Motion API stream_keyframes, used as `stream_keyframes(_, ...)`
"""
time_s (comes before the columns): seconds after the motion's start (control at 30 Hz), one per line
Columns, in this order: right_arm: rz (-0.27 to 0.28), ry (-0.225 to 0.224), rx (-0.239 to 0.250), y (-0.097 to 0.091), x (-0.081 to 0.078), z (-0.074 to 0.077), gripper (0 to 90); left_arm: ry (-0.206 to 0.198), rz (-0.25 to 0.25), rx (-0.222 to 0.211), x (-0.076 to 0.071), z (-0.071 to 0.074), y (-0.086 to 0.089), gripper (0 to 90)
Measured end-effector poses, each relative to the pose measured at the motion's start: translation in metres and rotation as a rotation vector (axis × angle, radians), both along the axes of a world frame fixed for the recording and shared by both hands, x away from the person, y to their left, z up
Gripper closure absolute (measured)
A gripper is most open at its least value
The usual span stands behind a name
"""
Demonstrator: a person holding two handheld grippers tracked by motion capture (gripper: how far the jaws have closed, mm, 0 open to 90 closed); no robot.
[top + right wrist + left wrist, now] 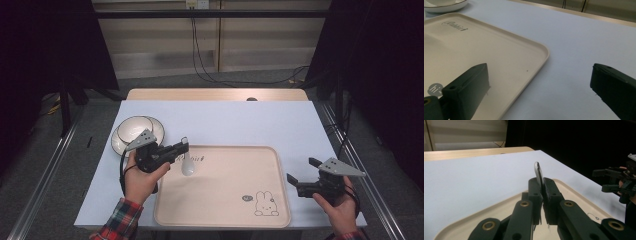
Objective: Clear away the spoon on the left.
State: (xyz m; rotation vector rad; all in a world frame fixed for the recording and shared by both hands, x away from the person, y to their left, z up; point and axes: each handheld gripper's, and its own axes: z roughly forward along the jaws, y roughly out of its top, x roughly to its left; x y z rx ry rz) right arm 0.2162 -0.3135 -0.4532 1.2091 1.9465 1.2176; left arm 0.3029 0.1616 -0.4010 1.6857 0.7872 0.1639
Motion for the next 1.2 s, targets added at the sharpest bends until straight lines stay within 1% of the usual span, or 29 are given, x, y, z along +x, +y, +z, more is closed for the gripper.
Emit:
stream_keyframes(0.03, 0.005, -0.003, -0.002, 0.0, 0.0, 0.0, 1.8, 0.002, -0.004, -0.006, -0.001, 0.0, 0.0, 85.6)
stream_keyframes(0.07, 0.003, -0.002, -0.001, 0.0, 0.0, 0.0, 1.8, 0.002, -0.003, 0.003, -0.002, 0.0, 0.0, 85.6)
stream_keyframes(0.1, 0.003, -0.002, -0.001, 0.0, 0.0, 0.0, 1.8, 0.005, -0.014, -0.013, -0.003, -0.001, -0.001, 85.6)
stream_keyframes(0.17, 0.003, -0.001, -0.002, 0.0, 0.0, 0.0, 1.8, 0.007, -0.023, -0.012, -0.004, -0.001, -0.001, 85.6)
stream_keyframes(0.23, 0.003, -0.001, -0.002, 0.0, 0.0, 0.0, 1.8, 0.011, -0.016, -0.004, -0.005, -0.001, -0.001, 85.6)
stream_keyframes(0.27, 0.004, -0.002, -0.002, 0.0, 0.0, 0.0, 1.8, 0.015, -0.026, -0.013, -0.005, -0.003, 0.0, 85.6)
stream_keyframes(0.3, 0.004, -0.002, -0.002, 0.0, 0.0, 0.0, 1.8, 0.019, -0.025, -0.016, -0.006, -0.003, 0.0, 85.6)
stream_keyframes(0.37, 0.005, -0.002, -0.003, 0.0, 0.0, 0.0, 1.8, 0.022, -0.024, -0.016, -0.006, -0.004, 0.0, 85.6)
stream_keyframes(0.4, 0.005, -0.001, -0.002, 0.001, 0.0, 0.0, 1.8, 0.022, -0.03, -0.011, -0.007, -0.005, 0.0, 85.6)
stream_keyframes(0.43, 0.001, -0.004, -0.002, 0.001, 0.0, 0.001, 1.8, 0.024, -0.023, -0.004, -0.007, -0.005, 0.0, 85.6)
stream_keyframes(0.47, 0.003, -0.003, -0.003, 0.001, 0.0, 0.001, 1.8, 0.026, -0.031, -0.013, -0.008, -0.006, -0.001, 85.6)
stream_keyframes(0.5, 0.001, -0.004, -0.003, 0.001, 0.0, 0.001, 1.8, 0.028, -0.032, -0.007, -0.009, -0.006, -0.001, 85.6)
stream_keyframes(0.57, 0.005, -0.002, -0.005, 0.001, 0.0, 0.001, 1.8, 0.029, -0.043, -0.009, -0.011, -0.007, -0.002, 85.6)
stream_keyframes(0.63, 0.005, -0.002, -0.005, 0.001, 0.0, 0.001, 1.8, 0.028, -0.039, -0.006, -0.012, -0.008, -0.002, 85.6)
stream_keyframes(0.67, 0.003, -0.004, -0.007, 0.001, 0.0, 0.001, 1.8, 0.032, -0.044, -0.008, -0.012, -0.009, -0.001, 85.6)
stream_keyframes(0.7, 0.003, -0.004, -0.007, 0.001, 0.0, 0.001, 1.8, 0.038, -0.038, -0.001, -0.013, -0.009, -0.001, 85.6)
stream_keyframes(0.73, 0.004, -0.003, -0.007, 0.001, 0.0, 0.001, 1.8, 0.043, -0.05, -0.017, -0.014, -0.01, -0.001, 85.6)
stream_keyframes(0.8, 0.007, -0.001, -0.007, 0.001, 0.0, 0.001, 1.8, 0.044, -0.047, -0.001, -0.016, -0.012, -0.001, 85.6)
stream_keyframes(0.83, 0.005, 0.0, -0.007, 0.001, 0.0, 0.001, 1.8, 0.045, -0.054, -0.008, -0.017, -0.013, -0.001, 85.6)
stream_keyframes(1.07, 0.006, -0.004, -0.007, 0.002, 0.0, 0.001, 1.8, 0.05, -0.072, 0.001, -0.024, -0.015, -0.002, 85.6)
stream_keyframes(1.2, 0.008, -0.002, -0.008, 0.002, 0.0, 0.001, 1.8, 0.055, -0.073, -0.007, -0.026, -0.016, -0.002, 85.6)
